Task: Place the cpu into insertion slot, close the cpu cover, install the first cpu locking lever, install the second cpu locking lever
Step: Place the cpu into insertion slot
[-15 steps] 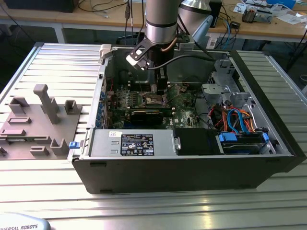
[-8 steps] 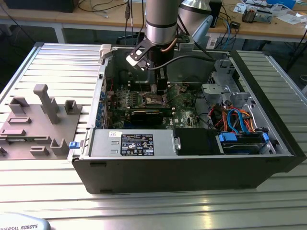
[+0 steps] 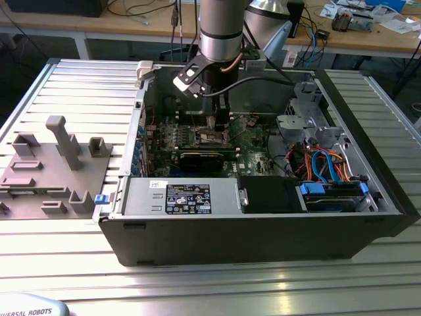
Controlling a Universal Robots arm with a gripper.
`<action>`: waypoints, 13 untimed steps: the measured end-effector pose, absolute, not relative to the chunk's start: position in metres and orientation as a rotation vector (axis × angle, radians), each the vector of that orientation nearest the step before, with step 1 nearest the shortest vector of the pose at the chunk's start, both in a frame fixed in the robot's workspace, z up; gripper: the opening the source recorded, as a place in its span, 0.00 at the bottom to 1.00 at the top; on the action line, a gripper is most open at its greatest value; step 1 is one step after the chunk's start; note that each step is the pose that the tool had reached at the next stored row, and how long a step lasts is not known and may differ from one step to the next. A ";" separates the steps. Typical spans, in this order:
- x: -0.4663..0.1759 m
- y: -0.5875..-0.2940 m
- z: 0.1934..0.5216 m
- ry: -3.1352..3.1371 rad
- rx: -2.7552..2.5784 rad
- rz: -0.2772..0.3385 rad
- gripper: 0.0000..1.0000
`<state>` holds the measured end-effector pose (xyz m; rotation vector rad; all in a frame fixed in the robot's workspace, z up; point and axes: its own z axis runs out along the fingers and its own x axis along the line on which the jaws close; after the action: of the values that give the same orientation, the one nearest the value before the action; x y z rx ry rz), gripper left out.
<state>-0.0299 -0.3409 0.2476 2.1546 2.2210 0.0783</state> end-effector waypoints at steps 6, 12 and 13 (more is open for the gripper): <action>-0.030 -0.341 0.246 2.221 2.155 0.078 0.54; -0.030 -0.341 0.244 2.221 2.155 0.078 0.54; -0.030 -0.341 0.243 2.221 2.155 0.078 0.54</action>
<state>-0.0299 -0.3409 0.2435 2.1547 2.2210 0.0783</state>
